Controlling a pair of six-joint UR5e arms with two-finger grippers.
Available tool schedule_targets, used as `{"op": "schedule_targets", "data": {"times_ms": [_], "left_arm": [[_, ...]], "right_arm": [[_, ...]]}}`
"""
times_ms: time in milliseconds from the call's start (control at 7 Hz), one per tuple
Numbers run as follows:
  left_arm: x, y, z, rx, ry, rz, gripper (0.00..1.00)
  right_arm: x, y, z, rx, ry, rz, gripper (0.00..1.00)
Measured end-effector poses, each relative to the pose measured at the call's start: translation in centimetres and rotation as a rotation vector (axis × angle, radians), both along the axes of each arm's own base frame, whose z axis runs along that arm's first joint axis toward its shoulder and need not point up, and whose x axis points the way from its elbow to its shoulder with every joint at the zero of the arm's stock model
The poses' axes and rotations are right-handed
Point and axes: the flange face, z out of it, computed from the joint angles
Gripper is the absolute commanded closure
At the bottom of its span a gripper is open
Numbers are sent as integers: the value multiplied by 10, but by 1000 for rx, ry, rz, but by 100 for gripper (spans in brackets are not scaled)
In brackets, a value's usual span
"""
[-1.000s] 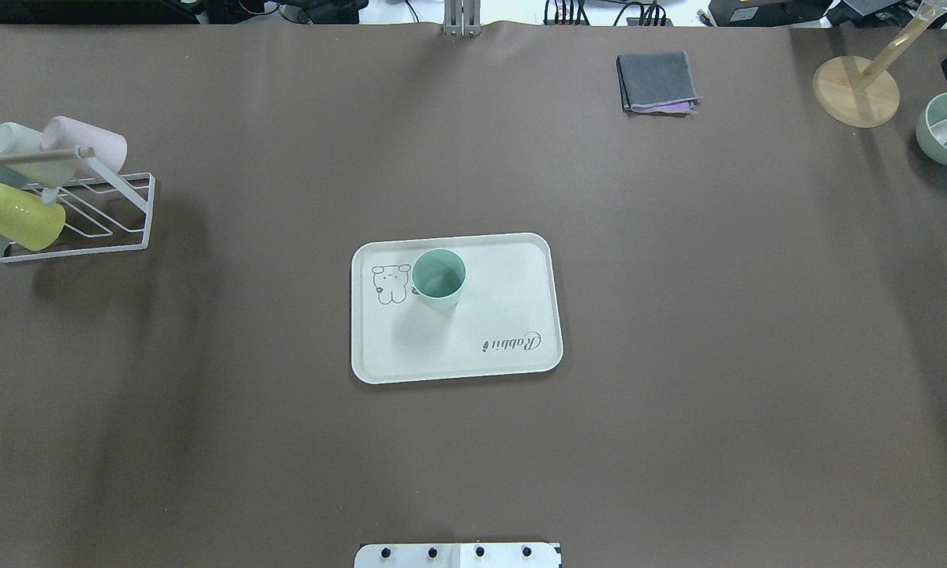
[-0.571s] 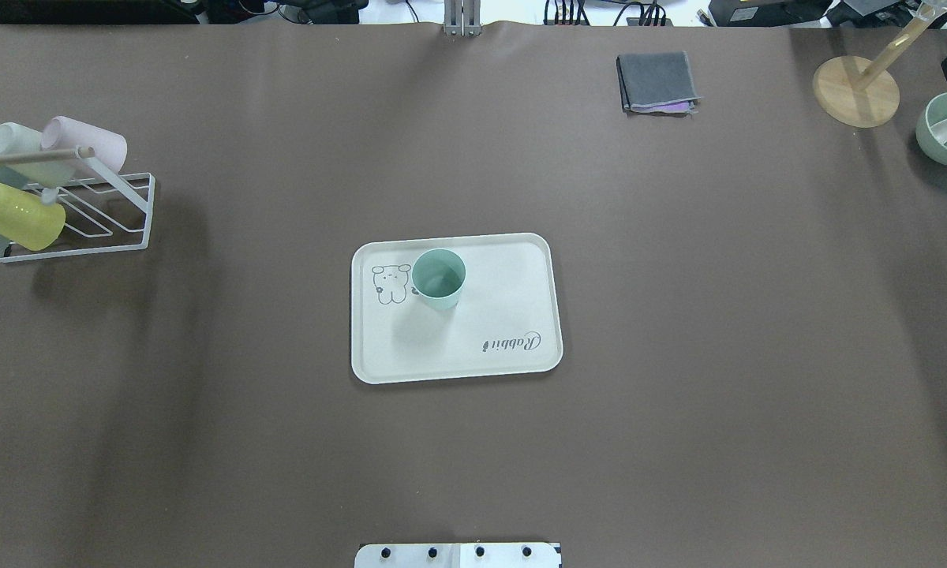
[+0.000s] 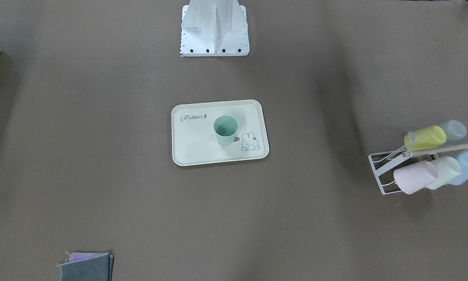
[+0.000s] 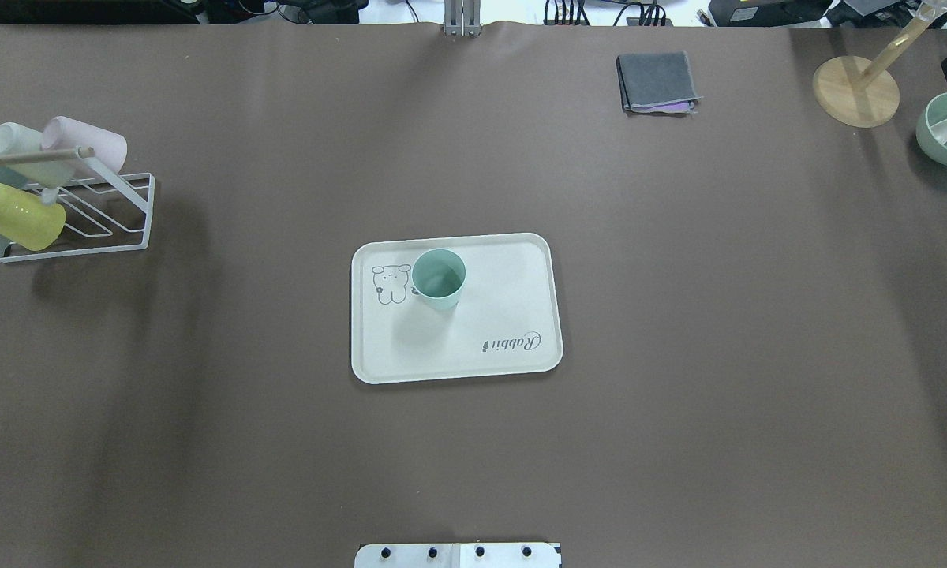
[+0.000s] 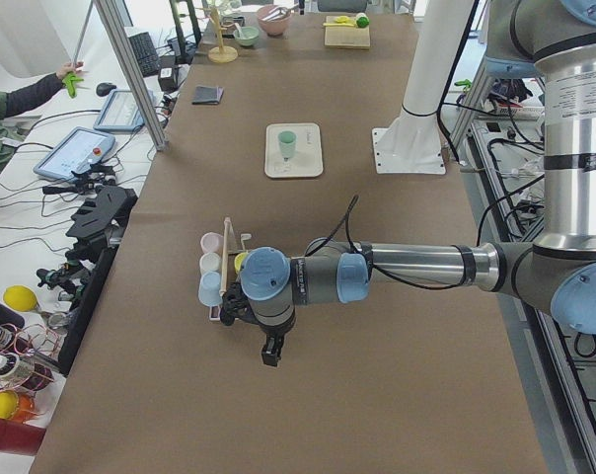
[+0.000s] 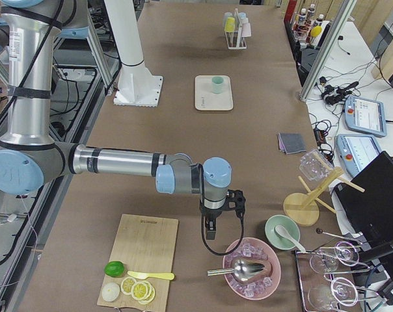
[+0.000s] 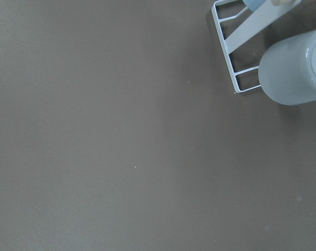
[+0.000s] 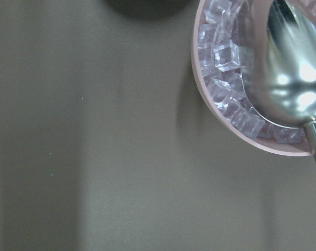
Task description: Pick up and place green cup on tray
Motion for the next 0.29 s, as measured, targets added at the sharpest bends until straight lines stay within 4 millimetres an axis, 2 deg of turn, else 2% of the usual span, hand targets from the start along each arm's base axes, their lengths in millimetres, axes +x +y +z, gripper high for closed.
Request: {"op": "schedule_targets", "data": {"times_ms": [286], "left_arm": [[0, 0, 0, 0, 0, 0, 1]], "right_arm": [[0, -1, -2, 4, 0, 0, 0]]}}
